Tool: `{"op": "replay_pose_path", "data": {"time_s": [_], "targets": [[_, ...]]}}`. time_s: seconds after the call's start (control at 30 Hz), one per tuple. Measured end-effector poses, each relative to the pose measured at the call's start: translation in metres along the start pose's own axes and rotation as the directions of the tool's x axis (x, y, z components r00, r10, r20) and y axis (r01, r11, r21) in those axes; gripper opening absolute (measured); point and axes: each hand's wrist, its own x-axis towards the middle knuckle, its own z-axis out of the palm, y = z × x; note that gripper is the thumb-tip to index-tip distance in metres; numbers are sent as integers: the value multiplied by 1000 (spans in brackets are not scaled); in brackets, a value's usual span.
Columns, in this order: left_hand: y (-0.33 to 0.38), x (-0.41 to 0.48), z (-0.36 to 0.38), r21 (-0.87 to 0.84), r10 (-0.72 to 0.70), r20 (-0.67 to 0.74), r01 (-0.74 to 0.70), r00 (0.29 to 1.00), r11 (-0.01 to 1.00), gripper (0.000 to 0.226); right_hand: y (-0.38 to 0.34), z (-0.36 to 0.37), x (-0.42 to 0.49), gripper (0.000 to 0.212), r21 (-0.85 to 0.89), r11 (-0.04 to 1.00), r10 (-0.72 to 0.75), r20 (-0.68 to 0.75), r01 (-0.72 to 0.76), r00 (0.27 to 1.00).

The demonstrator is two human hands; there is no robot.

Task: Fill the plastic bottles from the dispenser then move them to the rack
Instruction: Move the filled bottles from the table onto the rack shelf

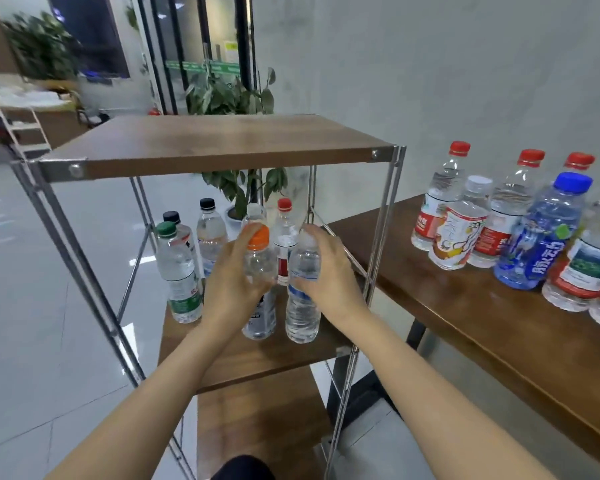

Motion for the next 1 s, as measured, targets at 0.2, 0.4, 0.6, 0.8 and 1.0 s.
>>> {"op": "replay_pose_path", "data": {"time_s": [0.2, 0.4, 0.6, 0.8, 1.0], "targets": [[-33, 16, 31, 30, -79, -48, 81, 996, 996, 87, 40, 35, 35, 84, 42, 999, 8, 39, -10, 999], [-56, 33, 55, 34, -69, -54, 71, 996, 997, 86, 68, 53, 55, 86, 19, 1000, -1, 47, 1, 999], [-66, 55, 66, 89, -101, -23, 102, 995, 991, 92, 80, 61, 75, 82, 51, 997, -52, 36, 50, 998], [-72, 72, 75, 113, -133, -47, 138, 990, 984, 91, 84, 71, 93, 70, 174, 984, -37, 50, 28, 998], [-77, 82, 84, 93, -140, -59, 145, 988, 985, 93, 89, 78, 104, 69, 175, 985, -11, 25, 7, 1000]]}}
